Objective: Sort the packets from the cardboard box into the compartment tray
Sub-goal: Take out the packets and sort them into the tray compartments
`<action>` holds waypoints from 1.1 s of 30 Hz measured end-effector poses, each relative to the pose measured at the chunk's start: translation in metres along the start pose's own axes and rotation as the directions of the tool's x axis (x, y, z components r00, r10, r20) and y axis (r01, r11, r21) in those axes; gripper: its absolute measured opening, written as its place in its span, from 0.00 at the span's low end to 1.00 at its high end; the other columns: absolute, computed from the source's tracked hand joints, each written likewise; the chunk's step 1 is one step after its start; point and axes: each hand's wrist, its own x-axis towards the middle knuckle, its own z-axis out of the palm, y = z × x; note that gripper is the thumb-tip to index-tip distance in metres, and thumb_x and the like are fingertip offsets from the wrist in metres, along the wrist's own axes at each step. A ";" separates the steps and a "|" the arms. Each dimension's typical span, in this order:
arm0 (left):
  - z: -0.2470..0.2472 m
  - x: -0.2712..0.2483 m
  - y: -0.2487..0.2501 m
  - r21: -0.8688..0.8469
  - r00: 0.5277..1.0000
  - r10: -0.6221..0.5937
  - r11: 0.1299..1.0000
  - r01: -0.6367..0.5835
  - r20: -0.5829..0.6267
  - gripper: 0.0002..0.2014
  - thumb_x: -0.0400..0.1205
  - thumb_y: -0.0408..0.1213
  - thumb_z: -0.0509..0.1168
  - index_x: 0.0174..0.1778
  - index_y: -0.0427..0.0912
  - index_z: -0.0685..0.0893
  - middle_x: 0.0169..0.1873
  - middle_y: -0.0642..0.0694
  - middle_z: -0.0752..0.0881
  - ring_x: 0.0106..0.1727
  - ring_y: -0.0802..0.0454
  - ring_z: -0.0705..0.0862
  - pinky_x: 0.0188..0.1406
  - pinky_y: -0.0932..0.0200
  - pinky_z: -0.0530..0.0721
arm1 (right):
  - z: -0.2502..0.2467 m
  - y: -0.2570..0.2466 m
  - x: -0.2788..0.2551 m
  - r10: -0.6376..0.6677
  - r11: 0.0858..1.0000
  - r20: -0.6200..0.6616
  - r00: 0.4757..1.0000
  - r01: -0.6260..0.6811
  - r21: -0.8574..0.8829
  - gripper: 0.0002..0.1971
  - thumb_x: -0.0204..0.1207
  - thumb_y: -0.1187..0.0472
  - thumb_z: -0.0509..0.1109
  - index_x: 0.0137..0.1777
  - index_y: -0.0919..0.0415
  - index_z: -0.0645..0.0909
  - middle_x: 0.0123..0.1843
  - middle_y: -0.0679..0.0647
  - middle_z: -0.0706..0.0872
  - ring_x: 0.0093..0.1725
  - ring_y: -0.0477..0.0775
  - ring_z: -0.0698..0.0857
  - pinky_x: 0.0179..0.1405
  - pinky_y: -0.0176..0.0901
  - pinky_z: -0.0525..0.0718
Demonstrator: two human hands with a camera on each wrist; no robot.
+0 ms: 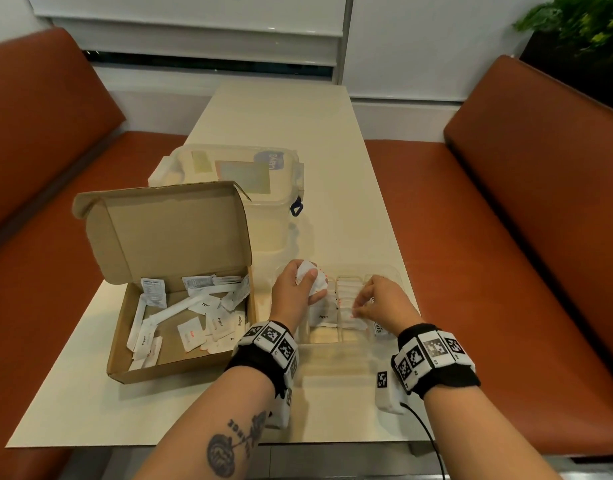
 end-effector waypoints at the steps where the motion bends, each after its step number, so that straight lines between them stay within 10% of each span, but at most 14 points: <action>1: 0.000 0.000 0.000 -0.001 1.000 -0.002 1.000 0.002 0.005 0.05 0.85 0.30 0.60 0.54 0.37 0.79 0.55 0.36 0.81 0.56 0.43 0.85 0.46 0.54 0.90 | 0.000 0.001 -0.001 -0.018 1.000 0.003 1.000 0.018 -0.007 0.08 0.66 0.60 0.80 0.34 0.52 0.82 0.44 0.47 0.77 0.46 0.47 0.77 0.38 0.33 0.71; 19: 0.004 0.002 0.001 -0.001 0.995 -0.059 0.998 0.060 0.085 0.05 0.86 0.31 0.59 0.52 0.36 0.80 0.59 0.31 0.80 0.56 0.43 0.85 0.41 0.56 0.90 | 0.009 0.006 0.002 -0.054 0.996 0.009 0.999 0.054 -0.074 0.16 0.63 0.61 0.81 0.31 0.53 0.72 0.41 0.47 0.74 0.39 0.47 0.75 0.32 0.32 0.67; 28: 0.008 -0.006 0.013 -0.148 0.962 -0.187 0.965 0.218 0.199 0.10 0.87 0.32 0.55 0.49 0.38 0.82 0.50 0.38 0.83 0.49 0.44 0.85 0.37 0.55 0.91 | 0.003 -0.022 0.005 -0.088 0.958 -0.207 0.974 0.140 0.249 0.09 0.69 0.53 0.78 0.43 0.53 0.82 0.41 0.46 0.83 0.39 0.41 0.77 0.38 0.36 0.72; 33: 0.005 -0.010 0.018 -0.021 0.956 -0.187 0.980 0.197 0.228 0.16 0.78 0.17 0.56 0.51 0.39 0.82 0.47 0.38 0.83 0.47 0.44 0.85 0.39 0.57 0.90 | 0.008 -0.030 0.006 -0.012 0.922 -0.217 0.976 0.095 0.374 0.06 0.68 0.58 0.79 0.39 0.56 0.83 0.39 0.47 0.85 0.33 0.44 0.77 0.35 0.36 0.76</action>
